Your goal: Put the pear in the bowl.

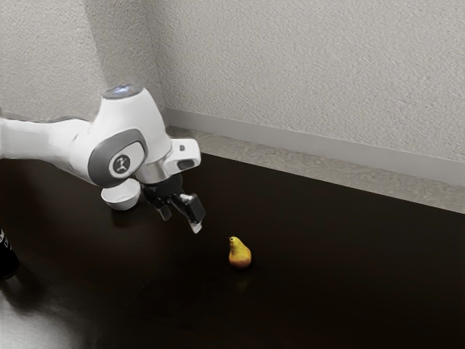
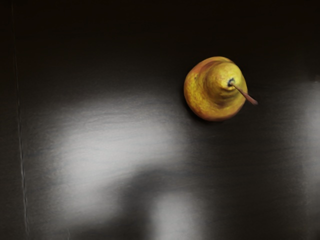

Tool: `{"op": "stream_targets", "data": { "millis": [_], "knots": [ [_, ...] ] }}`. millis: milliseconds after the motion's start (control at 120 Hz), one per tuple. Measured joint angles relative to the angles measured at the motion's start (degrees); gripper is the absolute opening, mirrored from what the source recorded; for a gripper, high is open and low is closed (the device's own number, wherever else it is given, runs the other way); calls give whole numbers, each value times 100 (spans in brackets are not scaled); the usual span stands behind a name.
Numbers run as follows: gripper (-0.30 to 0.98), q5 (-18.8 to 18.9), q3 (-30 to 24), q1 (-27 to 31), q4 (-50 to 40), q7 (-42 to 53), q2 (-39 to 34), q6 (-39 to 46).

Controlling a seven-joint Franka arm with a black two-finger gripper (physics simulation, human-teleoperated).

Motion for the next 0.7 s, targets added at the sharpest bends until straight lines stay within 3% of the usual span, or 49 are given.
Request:
{"op": "stream_targets", "data": {
  "millis": [150,408,700],
  "knots": [
    [67,-227,-6,-378,-165,60,372,973],
    [67,-454,-6,-734,-206,142,1005,1955],
    [67,-552,-7,-701,-141,301,1717,2771]
  ]
}}
